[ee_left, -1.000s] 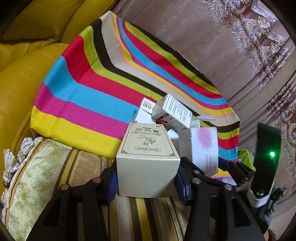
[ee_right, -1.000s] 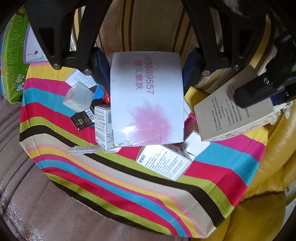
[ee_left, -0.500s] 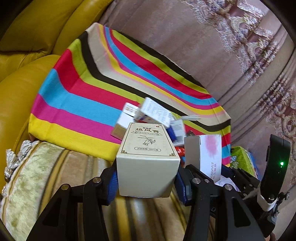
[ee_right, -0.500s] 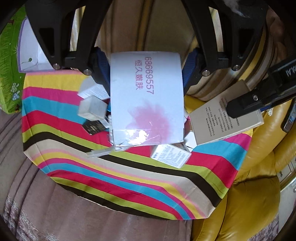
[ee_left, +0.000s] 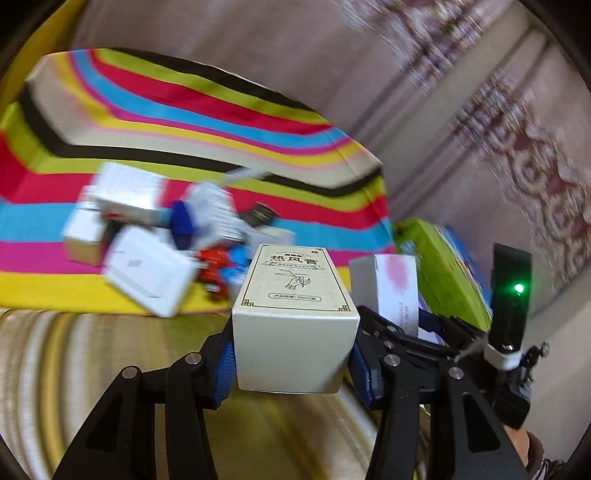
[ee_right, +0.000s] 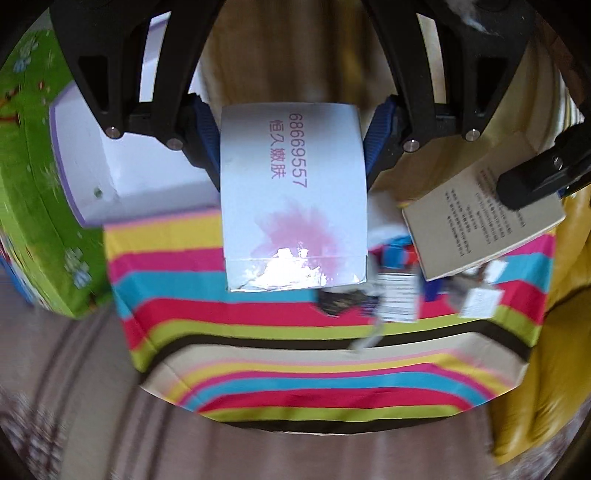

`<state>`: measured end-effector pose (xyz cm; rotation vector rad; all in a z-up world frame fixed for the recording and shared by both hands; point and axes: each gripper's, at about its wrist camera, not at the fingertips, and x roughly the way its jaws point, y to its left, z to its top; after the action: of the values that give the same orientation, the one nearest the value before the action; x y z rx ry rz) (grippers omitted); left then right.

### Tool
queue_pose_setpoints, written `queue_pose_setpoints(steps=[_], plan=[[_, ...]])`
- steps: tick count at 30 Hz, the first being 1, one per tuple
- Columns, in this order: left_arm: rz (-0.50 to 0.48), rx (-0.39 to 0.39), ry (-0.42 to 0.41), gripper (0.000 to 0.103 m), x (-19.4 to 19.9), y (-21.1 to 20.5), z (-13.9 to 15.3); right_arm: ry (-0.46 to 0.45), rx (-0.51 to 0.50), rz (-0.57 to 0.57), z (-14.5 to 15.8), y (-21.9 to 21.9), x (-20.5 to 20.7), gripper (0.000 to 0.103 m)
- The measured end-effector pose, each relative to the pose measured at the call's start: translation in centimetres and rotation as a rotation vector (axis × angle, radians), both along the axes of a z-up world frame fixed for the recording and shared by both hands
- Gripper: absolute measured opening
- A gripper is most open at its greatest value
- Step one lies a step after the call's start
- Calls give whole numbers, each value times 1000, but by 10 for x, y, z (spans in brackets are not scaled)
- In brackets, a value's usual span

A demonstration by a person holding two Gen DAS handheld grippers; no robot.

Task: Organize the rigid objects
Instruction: 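Carry cream box with left tool while right tool carries pink-printed box to purple box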

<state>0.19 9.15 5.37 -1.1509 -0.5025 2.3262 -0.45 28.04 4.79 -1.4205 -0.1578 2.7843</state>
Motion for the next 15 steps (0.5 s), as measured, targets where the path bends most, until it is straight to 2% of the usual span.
queue_pose_setpoints(steps=[11,15], plan=[[-271,-27,-58,52,-7,112,-12,-30,-29,-266,-10,116,5,71],[-332,-34,-90,52,-5,139,-22,-53,-38,-345,-17,149,7,71]])
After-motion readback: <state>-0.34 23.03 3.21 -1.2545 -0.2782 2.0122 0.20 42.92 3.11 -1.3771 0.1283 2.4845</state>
